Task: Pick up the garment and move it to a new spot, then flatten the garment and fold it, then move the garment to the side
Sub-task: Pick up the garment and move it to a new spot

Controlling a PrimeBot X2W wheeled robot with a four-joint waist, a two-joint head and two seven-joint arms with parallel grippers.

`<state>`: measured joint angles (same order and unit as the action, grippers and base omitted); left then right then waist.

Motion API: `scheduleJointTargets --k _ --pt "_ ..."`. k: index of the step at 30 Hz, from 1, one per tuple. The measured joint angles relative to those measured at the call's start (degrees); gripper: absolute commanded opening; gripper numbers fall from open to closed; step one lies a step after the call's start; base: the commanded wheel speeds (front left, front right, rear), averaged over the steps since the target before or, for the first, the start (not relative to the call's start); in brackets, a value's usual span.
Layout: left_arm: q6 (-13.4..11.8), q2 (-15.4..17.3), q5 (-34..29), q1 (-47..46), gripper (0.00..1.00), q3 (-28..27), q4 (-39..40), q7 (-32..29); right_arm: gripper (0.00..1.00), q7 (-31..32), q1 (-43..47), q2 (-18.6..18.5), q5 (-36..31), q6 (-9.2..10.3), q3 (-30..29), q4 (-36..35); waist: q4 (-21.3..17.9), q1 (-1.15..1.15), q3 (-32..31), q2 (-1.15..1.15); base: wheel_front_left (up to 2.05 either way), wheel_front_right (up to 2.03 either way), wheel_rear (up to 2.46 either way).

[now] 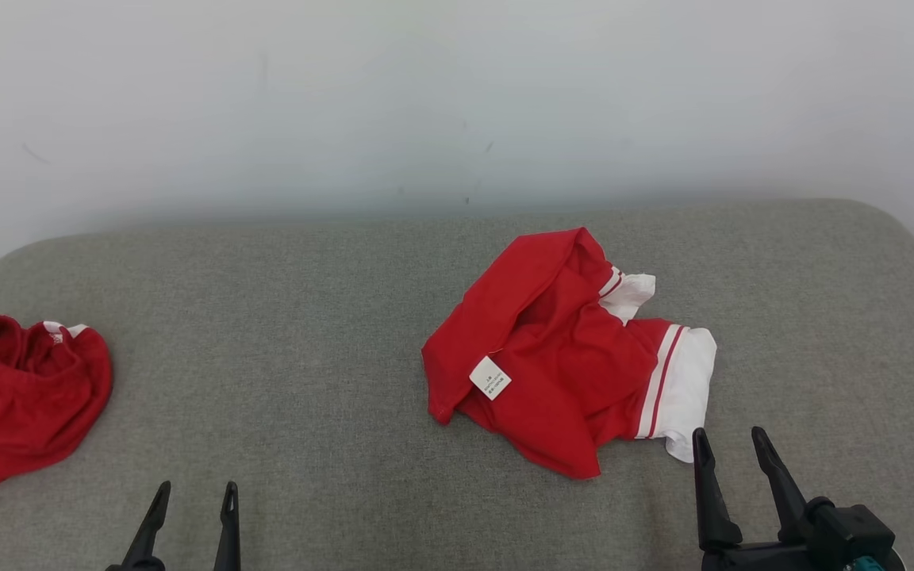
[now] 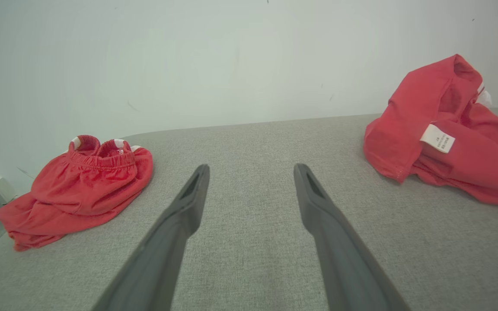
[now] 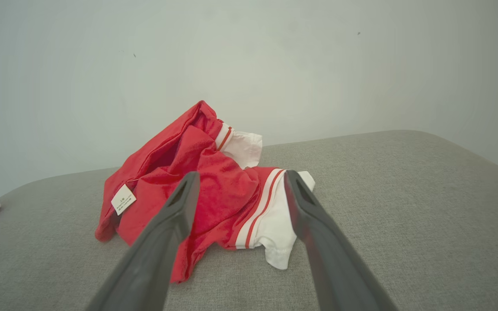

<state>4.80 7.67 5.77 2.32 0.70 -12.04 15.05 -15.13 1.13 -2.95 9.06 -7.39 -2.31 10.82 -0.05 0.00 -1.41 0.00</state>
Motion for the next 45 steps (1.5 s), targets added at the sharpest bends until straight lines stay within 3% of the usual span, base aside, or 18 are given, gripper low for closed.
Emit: scheduleJointTargets --k 45 --pt "0.75 -0.59 -0.29 -0.02 1.00 -1.41 -0.36 0.00 1.00 0.00 0.03 0.00 0.01 0.00 0.46 0.59 0.57 0.00 -0.06 0.00 0.00 0.00 0.00"
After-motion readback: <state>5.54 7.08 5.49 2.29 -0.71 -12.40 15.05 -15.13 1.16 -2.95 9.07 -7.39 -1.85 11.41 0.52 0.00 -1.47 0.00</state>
